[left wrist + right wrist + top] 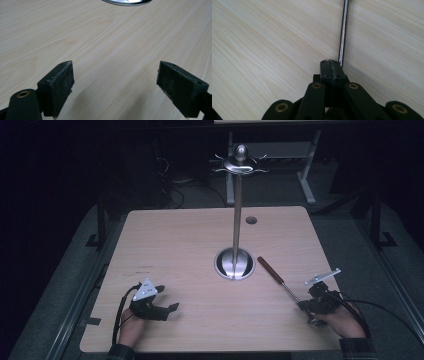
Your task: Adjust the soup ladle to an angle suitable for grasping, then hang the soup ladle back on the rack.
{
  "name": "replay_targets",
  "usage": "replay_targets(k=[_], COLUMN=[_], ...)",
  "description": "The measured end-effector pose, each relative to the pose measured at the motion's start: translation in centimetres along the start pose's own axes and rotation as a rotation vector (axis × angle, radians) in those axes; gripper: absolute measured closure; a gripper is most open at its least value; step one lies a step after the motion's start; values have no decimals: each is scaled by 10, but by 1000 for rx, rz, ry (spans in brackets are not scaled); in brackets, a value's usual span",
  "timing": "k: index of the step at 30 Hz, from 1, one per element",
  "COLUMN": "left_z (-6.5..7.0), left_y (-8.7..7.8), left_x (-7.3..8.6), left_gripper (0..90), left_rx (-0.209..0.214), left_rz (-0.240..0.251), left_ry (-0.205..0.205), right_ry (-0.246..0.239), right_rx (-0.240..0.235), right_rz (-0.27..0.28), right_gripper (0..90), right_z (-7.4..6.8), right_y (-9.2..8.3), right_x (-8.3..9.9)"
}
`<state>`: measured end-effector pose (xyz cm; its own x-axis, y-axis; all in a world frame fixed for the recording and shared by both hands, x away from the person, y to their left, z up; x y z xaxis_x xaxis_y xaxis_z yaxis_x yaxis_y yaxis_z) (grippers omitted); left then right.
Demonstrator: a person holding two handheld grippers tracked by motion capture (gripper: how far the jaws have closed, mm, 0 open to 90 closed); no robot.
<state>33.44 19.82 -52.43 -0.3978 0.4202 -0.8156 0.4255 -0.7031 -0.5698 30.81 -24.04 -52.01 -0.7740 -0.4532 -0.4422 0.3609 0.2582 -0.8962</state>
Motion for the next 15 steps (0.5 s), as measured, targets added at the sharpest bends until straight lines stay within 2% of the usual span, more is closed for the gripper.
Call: replay_targets(k=[5, 12, 15], left_z=[0, 0, 0], left_y=[0, 0, 0], left_x=[0, 0, 0], left_gripper=[140, 139, 140], left_rx=[-2, -1, -1], left_rz=[0, 1, -2], left_ry=[3, -3, 6], right_ry=[-6, -5, 0], right_rx=[-11, 0, 5], right_rz=[19, 59, 64], right_gripper=[900, 880, 870], right_z=[-1, -1, -1], right_y=[-2, -3, -4], right_x=[-7, -33, -39])
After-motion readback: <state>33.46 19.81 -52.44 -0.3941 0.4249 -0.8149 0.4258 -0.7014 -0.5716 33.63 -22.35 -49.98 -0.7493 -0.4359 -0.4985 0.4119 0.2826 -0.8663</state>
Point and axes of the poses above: each handheld gripper's, and its own axes: y roughly forward along the jaws, x roughly out of its underside, z roughly to its right, the point moved 9 cm from there along y, roughly forward along the jaws, and after that the axes turned 8 degrees about x, right-handed, at the moved point
